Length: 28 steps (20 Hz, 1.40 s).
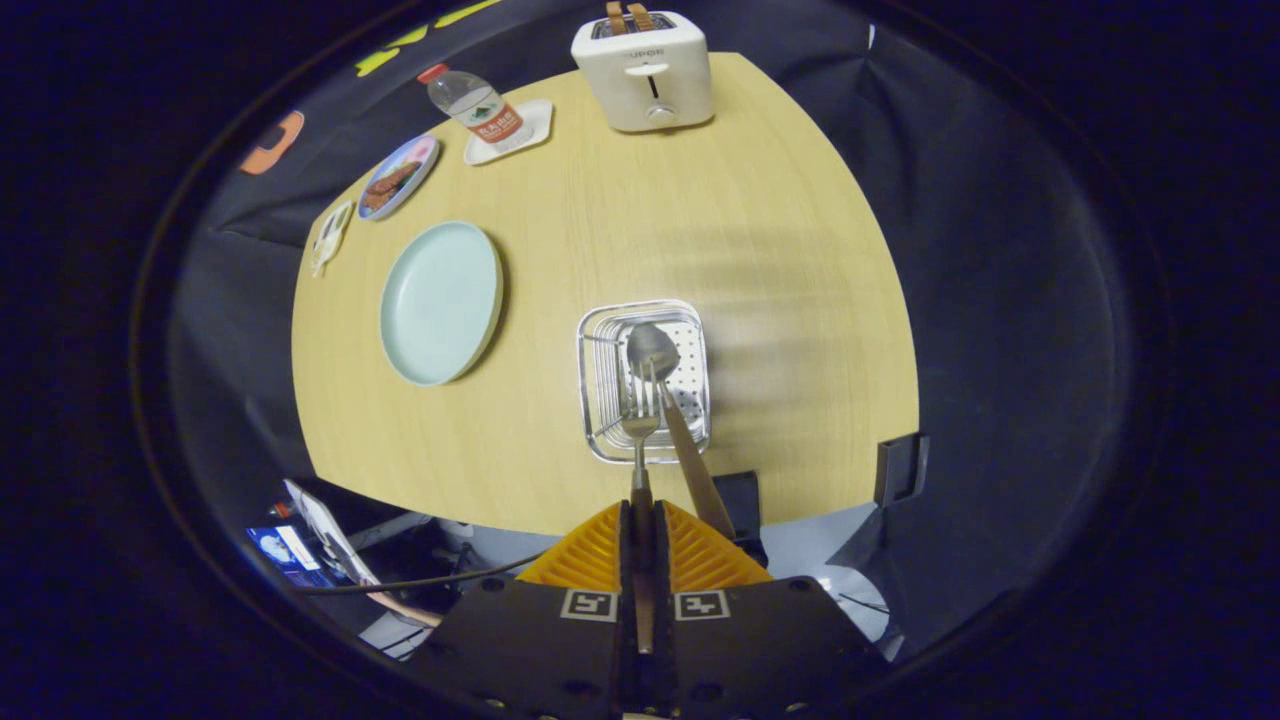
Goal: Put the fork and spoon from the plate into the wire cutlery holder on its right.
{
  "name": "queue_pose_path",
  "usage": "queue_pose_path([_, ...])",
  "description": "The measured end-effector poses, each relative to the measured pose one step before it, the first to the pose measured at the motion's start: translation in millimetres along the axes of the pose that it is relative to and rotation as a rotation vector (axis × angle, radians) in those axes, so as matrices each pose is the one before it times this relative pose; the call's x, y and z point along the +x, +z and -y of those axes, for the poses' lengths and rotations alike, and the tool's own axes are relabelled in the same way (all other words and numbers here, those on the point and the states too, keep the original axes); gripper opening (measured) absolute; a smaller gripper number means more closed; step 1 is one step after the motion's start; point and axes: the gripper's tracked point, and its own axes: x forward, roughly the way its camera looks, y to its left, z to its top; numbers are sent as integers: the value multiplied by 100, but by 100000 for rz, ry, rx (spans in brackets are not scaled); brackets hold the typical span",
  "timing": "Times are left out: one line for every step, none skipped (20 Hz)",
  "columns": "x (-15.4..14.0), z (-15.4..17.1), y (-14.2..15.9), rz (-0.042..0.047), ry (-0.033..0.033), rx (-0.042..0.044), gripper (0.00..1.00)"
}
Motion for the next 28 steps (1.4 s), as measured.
queue_pose_path([27, -99, 448, -175, -893, 190, 6])
queue_pose_path([-117, -91, 594, 249, -721, 383, 8])
queue_pose_path([112, -71, 300, -112, -752, -581, 8])
queue_pose_path([27, -140, 102, -703, -390, -491, 8])
queue_pose_path([21, -167, 406, 592, -292, -158, 10])
queue_pose_path([86, -159, 445, 1291, -514, -182, 12])
queue_pose_path([8, -83, 169, 1129, -479, -124, 8])
queue_pose_path([-22, -223, 245, 1354, 3, 27, 8])
queue_pose_path([-174, -157, 148, 1197, -207, -421, 17])
queue_pose_path([-150, -105, 240, 1603, -435, -582, 23])
queue_pose_path([-216, -224, 86, 2292, -135, -518, 27])
queue_pose_path([-336, -364, 356, 3326, 330, -1028, 27])
queue_pose_path([-431, -404, 316, 3815, -356, -1182, 31])
queue_pose_path([-522, -540, 544, 4713, 132, -1458, 35])
queue_pose_path([-744, -618, 578, 5533, -106, -1364, 43])
queue_pose_path([-659, -609, 708, 5807, 80, -1474, 53])
queue_pose_path([-728, -852, 774, 6364, 52, -1609, 64])
queue_pose_path([-742, -578, 918, 6316, -722, -1338, 71])
queue_pose_path([-833, -680, 852, 6429, -407, -1018, 76])
queue_pose_path([-885, -682, 881, 5954, -282, -929, 81])
queue_pose_path([-1175, -849, 807, 5628, -18, -814, 86])
queue_pose_path([-1107, -670, 838, 5506, -133, -1048, 91])
queue_pose_path([-853, -764, 1027, 5931, 234, -1016, 94])
queue_pose_path([-923, -646, 1104, 6692, -2, -104, 97])
queue_pose_path([-1227, -704, 900, 6264, 309, -23, 97])
queue_pose_path([-938, -869, 1036, 6092, 946, -320, 97])
queue_pose_path([-938, -663, 1144, 6223, 1089, -1377, 97])
queue_pose_path([-705, -613, 995, 5428, 304, -1624, 97])
